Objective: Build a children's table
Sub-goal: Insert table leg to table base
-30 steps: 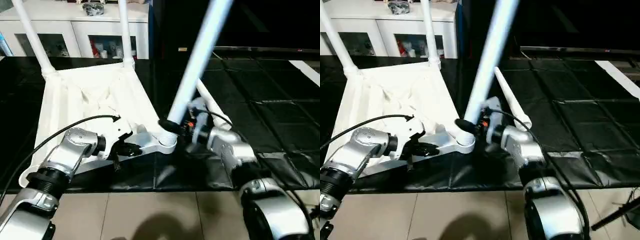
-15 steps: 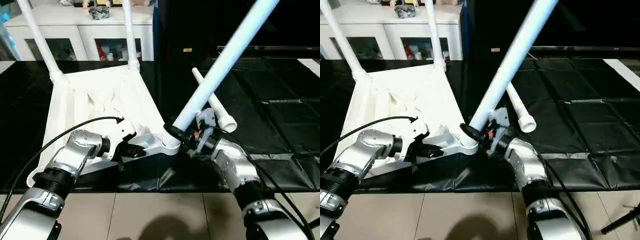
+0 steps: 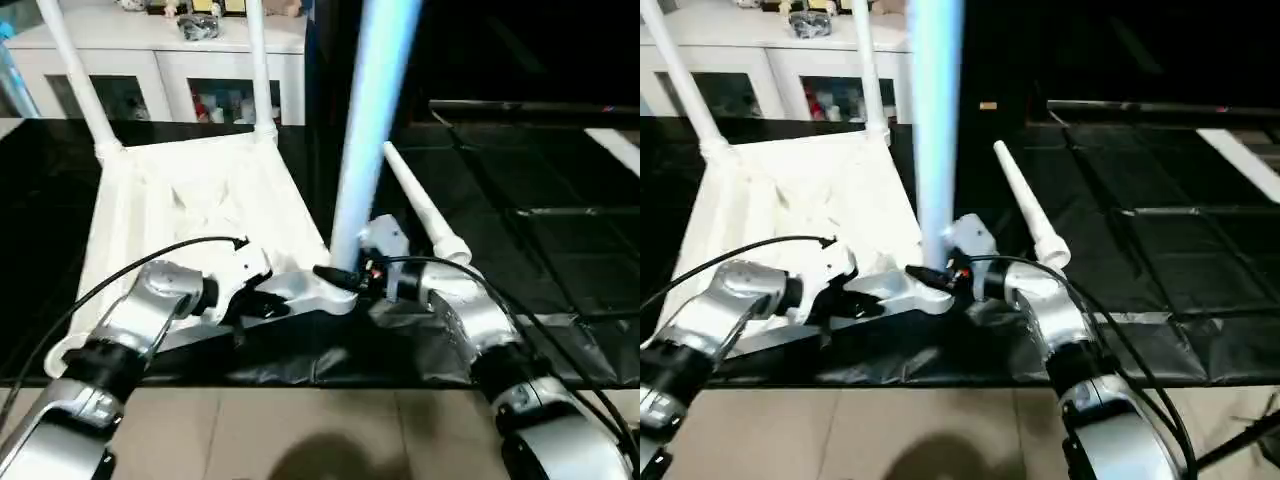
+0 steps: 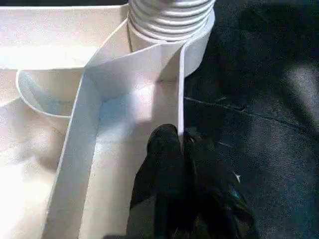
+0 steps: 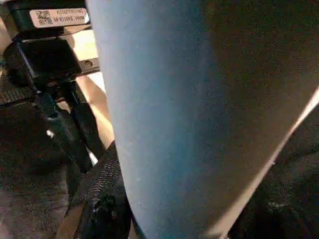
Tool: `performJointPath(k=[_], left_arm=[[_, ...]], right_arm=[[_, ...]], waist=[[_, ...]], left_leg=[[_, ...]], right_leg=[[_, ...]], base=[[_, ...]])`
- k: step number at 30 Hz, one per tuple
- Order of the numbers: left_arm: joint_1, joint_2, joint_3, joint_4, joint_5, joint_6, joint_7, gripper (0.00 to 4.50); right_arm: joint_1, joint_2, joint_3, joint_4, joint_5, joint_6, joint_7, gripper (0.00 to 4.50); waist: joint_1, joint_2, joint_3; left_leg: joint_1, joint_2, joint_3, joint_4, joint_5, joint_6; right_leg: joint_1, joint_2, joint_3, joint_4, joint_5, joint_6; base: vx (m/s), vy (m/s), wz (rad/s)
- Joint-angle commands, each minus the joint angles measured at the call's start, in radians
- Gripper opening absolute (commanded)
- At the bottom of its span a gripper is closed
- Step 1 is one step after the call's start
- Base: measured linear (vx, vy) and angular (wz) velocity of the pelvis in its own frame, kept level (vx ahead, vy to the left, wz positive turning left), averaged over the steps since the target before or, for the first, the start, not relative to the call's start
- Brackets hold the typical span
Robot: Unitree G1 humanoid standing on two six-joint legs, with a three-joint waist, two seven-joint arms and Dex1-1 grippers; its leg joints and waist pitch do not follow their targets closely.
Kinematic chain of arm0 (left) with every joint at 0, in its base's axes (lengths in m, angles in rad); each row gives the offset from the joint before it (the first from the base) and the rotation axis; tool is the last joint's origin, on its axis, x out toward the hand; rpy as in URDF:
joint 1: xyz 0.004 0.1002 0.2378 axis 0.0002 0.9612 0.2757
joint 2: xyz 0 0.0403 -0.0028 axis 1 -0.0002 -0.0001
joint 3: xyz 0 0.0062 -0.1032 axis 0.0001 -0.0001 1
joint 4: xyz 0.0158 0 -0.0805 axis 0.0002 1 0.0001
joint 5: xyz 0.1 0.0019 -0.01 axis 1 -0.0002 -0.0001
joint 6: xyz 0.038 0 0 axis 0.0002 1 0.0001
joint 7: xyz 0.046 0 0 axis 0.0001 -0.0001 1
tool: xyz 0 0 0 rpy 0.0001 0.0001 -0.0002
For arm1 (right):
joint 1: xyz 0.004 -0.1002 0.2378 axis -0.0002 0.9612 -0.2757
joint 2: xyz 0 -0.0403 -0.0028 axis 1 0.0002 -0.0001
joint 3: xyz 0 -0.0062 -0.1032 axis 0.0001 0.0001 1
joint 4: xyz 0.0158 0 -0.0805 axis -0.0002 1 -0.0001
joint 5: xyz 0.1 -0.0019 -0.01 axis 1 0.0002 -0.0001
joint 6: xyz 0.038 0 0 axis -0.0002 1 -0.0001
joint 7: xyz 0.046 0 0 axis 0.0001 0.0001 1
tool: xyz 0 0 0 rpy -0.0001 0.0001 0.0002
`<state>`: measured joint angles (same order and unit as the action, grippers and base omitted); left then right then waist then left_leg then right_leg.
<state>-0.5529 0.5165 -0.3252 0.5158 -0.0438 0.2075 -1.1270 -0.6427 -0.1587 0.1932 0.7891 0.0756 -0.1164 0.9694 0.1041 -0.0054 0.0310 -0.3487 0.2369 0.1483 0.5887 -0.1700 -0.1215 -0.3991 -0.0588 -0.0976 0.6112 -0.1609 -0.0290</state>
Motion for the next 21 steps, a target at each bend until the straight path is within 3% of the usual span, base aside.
performJointPath(k=[1,5,10,12,14,21], left_arm=[[-0.020,0.042,0.009,-0.062,0.010,-0.029,-0.035,0.00],[-0.033,0.054,-0.017,-0.070,0.015,-0.041,-0.088,0.00],[-0.053,0.071,-0.052,-0.069,0.031,-0.064,-0.148,0.00],[-0.072,0.078,-0.067,-0.049,0.049,-0.072,-0.164,0.00],[-0.084,0.078,-0.070,-0.031,0.060,-0.074,-0.161,0.00],[-0.100,0.070,-0.057,0.003,0.074,-0.054,-0.132,0.00]], right_arm=[[0.060,0.013,0.066,0.122,-0.023,0.087,0.102,1.93],[0.050,0.014,0.061,0.137,-0.015,0.082,0.145,1.93],[0.052,0.013,0.066,0.124,-0.002,0.085,0.220,1.93],[0.061,0.008,0.087,0.109,-0.009,0.077,0.258,1.92],[0.063,0.007,0.094,0.106,-0.011,0.073,0.270,1.92],[0.059,0.015,0.097,0.120,-0.016,0.054,0.269,1.92]], waist=[[-0.007,0.003,-0.034],[-0.013,0.006,-0.024],[-0.014,0.000,-0.015],[-0.013,0.006,-0.007],[-0.012,0.006,-0.004],[-0.010,0.007,-0.003]], left_leg=[[0.005,-0.007,0.011,-0.079,-0.347,0.025],[0.008,-0.007,0.009,-0.083,-0.378,0.024],[0.010,-0.006,0.008,-0.087,-0.397,0.024],[0.010,-0.007,0.007,-0.088,-0.411,0.024],[0.015,-0.008,0.009,-0.089,-0.413,0.026],[0.012,-0.007,0.006,-0.093,-0.402,0.022]], right_leg=[[0.034,-0.069,0.046,-0.096,-0.455,-0.108],[0.030,-0.068,0.049,-0.096,-0.449,-0.119],[0.031,-0.069,0.051,-0.094,-0.459,-0.128],[0.028,-0.069,0.051,-0.097,-0.484,-0.121],[0.025,-0.069,0.052,-0.103,-0.501,-0.116],[0.029,-0.072,0.052,-0.102,-0.513,-0.116]], base=[[0.000,0.000,0.00],[0.000,0.000,0.00],[0.000,0.000,0.00],[0.000,0.000,0.00],[0.000,0.000,0.00],[0.000,0.000,0.00]])
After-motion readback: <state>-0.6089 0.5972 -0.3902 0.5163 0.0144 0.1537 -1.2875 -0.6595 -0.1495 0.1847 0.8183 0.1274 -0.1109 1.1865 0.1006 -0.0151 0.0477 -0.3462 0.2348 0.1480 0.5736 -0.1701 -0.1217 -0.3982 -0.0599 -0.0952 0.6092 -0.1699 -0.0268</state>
